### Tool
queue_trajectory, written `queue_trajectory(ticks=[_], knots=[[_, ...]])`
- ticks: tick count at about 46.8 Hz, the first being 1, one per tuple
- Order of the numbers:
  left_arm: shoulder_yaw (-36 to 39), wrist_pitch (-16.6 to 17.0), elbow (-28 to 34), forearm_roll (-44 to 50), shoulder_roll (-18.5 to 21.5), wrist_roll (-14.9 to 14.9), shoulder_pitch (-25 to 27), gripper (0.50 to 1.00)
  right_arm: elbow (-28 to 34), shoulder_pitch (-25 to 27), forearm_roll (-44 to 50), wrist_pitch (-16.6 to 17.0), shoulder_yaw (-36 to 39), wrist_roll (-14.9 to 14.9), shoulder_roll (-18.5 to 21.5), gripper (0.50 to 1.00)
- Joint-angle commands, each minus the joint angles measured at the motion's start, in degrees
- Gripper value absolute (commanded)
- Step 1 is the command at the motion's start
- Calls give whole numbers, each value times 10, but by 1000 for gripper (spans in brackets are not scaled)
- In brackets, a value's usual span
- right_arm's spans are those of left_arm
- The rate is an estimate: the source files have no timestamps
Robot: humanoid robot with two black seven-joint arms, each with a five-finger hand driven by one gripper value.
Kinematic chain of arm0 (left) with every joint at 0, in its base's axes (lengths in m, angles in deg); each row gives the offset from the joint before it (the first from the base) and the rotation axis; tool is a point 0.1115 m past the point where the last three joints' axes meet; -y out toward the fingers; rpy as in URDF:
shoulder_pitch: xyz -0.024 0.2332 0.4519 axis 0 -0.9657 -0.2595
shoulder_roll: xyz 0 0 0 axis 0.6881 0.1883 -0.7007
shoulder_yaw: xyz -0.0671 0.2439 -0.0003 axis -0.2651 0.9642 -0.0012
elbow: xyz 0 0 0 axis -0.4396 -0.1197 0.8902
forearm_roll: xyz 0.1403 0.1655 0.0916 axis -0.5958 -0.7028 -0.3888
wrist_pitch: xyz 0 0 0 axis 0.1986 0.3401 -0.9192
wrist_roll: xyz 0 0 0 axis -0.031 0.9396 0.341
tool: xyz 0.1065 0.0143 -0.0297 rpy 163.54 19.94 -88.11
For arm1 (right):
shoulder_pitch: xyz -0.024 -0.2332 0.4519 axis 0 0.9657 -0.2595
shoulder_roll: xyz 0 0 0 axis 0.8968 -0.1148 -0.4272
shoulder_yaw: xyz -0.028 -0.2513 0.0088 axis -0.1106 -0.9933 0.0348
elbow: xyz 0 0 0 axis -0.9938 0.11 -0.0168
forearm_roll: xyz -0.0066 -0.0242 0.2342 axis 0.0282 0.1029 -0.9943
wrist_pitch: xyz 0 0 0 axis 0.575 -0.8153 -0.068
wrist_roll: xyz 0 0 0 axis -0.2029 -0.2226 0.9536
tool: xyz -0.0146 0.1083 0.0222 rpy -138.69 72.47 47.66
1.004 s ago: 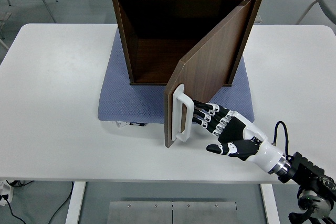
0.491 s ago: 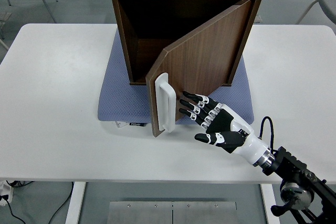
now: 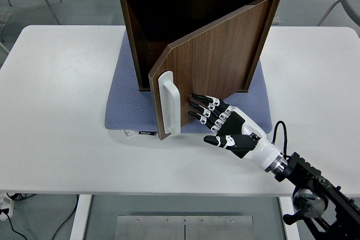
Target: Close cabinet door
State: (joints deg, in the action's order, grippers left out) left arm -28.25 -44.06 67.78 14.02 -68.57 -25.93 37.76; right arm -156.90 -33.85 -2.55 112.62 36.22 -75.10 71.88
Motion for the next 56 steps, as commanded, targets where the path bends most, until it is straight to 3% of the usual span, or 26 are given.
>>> queue_trajectory(ticks=[1, 24, 56], knots=[[0, 1, 0, 0, 0, 0, 0, 1000, 7, -1, 1, 0, 0, 1, 6, 1000], [0, 1, 0, -1, 0, 0, 0, 1000, 44, -29, 1, 0, -2, 1, 36, 1000], [0, 0, 0, -1, 0, 0, 0, 1000, 90, -69, 1, 0, -3, 1, 36, 1000]])
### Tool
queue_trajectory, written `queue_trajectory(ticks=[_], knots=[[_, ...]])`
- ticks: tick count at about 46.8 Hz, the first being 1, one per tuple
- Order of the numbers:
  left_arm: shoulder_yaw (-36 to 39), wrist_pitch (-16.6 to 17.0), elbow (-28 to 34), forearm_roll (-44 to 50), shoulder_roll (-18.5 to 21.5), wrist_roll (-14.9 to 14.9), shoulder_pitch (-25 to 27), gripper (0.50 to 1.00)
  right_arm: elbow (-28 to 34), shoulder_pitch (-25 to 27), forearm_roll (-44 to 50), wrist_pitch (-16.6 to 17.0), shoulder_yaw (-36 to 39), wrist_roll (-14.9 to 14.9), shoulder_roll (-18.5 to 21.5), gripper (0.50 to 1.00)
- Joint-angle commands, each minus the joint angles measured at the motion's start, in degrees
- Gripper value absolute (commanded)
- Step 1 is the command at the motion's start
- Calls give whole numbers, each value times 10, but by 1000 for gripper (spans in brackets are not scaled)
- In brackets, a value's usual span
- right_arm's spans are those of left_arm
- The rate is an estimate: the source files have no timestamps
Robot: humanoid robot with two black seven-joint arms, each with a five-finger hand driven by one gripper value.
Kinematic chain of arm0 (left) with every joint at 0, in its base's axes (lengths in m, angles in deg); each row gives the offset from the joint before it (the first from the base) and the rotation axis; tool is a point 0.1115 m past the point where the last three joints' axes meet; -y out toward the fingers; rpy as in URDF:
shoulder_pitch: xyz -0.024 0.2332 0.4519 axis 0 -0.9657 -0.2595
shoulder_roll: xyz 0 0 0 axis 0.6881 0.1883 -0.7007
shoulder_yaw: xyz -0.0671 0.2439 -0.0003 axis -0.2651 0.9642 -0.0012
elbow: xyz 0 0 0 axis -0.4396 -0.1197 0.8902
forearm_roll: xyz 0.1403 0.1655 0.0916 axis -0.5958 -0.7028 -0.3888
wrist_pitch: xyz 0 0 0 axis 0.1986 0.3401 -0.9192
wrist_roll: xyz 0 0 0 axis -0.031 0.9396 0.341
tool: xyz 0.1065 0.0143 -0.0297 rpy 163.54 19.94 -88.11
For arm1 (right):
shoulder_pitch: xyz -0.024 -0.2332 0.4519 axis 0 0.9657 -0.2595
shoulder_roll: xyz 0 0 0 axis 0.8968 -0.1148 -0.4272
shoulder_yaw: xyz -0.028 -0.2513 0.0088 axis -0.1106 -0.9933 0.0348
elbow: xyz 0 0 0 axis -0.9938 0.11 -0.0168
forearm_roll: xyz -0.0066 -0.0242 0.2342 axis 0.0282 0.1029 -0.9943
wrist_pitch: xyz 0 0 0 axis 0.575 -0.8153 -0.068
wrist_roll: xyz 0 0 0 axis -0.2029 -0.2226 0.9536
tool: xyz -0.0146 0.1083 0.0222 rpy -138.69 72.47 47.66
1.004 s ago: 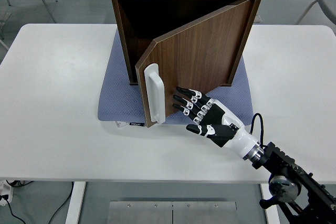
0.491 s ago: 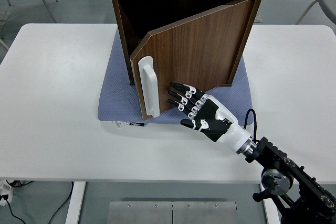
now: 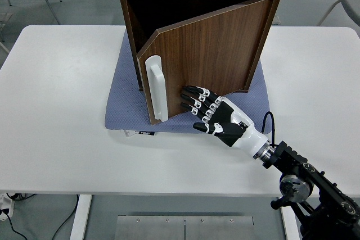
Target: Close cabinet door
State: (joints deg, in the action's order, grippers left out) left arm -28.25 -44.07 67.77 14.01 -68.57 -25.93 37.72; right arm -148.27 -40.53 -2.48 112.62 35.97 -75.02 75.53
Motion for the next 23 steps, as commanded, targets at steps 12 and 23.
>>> queue_trajectory(ticks=[12, 23], knots=[[0, 0, 0, 0, 0, 0, 0, 1000, 23, -15, 0, 0, 1, 0, 0, 1000], [0, 0, 0, 0, 0, 0, 0, 1000, 42, -36, -2, 0, 6, -3, 0, 1000]])
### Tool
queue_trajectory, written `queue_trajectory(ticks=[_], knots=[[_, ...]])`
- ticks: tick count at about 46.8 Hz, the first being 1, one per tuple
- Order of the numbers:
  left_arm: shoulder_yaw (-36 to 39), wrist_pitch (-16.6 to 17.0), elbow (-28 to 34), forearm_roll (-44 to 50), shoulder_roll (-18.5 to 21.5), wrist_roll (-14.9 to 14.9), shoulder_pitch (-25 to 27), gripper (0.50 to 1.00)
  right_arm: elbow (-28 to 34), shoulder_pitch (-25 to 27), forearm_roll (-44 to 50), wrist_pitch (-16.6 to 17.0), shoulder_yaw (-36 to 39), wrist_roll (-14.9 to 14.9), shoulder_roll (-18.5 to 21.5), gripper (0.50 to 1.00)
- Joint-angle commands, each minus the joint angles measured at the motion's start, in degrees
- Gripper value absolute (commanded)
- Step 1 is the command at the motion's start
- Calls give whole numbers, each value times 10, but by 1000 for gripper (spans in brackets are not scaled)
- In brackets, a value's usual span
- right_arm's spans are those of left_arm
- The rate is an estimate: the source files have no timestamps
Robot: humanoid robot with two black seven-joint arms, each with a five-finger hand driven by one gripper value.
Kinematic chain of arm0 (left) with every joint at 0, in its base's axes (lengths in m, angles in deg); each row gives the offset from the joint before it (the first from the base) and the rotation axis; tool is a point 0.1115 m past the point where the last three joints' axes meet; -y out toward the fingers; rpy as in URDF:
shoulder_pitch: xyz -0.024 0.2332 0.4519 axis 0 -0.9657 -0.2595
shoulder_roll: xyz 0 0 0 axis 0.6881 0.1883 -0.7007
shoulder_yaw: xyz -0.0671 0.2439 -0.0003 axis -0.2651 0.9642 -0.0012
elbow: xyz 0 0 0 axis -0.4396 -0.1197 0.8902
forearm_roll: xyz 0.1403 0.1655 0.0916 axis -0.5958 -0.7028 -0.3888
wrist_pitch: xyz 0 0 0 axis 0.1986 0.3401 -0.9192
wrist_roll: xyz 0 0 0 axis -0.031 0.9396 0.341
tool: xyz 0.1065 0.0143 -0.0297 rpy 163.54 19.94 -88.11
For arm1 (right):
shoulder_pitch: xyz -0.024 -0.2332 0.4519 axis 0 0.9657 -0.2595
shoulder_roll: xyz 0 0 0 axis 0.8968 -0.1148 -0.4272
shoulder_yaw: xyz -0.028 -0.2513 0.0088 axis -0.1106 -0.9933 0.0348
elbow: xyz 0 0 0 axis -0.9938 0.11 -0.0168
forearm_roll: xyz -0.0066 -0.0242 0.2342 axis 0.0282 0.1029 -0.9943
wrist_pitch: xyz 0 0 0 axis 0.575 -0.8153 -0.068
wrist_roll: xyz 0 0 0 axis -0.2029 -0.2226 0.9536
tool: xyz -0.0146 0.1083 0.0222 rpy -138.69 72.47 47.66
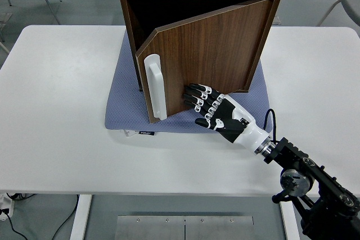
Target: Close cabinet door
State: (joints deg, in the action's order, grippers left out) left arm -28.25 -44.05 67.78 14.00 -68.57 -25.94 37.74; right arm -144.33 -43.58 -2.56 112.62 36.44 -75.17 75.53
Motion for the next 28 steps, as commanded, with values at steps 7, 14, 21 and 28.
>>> queue_trajectory(ticks=[7, 14, 21, 28], knots=[[0, 0, 0, 0, 0, 0, 0, 1000, 6, -7, -3, 0, 5, -2, 0, 1000], [0, 1, 0, 0, 0, 0, 0, 1000, 6, -6, -3, 0, 5, -1, 0, 1000], [0, 1, 0, 0, 0, 0, 0, 1000, 6, -6, -2, 0, 1, -1, 0, 1000], [0, 0, 0, 0, 0, 0, 0, 1000, 6, -16, -2, 0, 0, -1, 0, 1000]])
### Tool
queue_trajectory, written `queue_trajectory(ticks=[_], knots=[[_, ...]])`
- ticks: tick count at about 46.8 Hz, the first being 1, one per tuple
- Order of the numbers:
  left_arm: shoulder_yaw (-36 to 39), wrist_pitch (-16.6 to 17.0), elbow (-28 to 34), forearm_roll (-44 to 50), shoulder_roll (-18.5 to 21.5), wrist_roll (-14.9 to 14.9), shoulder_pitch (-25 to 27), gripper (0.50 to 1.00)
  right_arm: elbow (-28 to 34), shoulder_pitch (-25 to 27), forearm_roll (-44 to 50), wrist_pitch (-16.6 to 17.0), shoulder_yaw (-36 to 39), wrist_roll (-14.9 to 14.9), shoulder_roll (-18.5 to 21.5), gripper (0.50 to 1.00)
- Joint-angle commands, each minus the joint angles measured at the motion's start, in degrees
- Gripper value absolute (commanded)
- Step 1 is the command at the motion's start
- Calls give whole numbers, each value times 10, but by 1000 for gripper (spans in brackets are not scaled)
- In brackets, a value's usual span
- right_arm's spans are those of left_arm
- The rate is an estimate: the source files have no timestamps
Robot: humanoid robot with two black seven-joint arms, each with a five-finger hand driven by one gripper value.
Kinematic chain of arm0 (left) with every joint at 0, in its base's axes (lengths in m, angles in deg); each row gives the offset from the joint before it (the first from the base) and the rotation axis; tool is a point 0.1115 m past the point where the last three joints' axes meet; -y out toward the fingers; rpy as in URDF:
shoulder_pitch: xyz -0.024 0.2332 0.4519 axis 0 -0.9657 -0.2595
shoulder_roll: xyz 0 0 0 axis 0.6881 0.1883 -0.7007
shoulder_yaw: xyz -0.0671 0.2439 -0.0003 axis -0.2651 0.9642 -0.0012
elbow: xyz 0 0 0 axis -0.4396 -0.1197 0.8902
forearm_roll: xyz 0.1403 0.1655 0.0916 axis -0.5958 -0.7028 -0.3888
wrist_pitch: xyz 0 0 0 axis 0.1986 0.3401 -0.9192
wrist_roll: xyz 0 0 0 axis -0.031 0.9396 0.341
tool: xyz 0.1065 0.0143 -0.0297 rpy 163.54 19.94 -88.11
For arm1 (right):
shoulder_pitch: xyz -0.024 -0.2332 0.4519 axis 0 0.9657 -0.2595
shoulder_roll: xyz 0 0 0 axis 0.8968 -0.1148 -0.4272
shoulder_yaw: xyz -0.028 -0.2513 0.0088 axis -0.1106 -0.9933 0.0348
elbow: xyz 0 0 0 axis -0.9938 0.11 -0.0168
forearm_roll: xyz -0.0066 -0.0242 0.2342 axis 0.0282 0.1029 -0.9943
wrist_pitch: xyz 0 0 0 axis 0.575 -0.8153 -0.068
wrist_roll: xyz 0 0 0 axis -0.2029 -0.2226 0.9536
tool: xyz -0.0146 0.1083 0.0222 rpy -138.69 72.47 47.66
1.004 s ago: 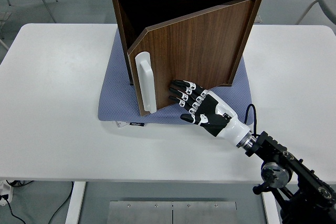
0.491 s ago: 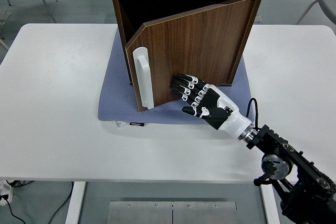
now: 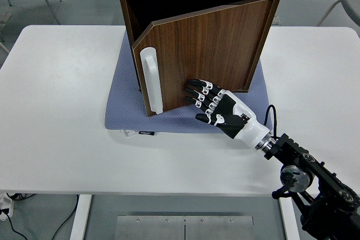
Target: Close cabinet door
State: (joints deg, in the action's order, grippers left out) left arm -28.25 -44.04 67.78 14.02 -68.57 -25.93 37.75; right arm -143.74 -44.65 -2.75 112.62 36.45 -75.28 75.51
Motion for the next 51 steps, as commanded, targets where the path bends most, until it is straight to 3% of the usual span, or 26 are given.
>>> queue_trajectory(ticks=[1, 51], knots=[[0, 0, 0, -1, 0, 0, 0, 1000, 0, -6, 0, 0, -1, 0, 0, 1000], [0, 0, 0, 0, 0, 0, 0, 1000, 53, -94, -15, 0, 6, -4, 0, 1000]])
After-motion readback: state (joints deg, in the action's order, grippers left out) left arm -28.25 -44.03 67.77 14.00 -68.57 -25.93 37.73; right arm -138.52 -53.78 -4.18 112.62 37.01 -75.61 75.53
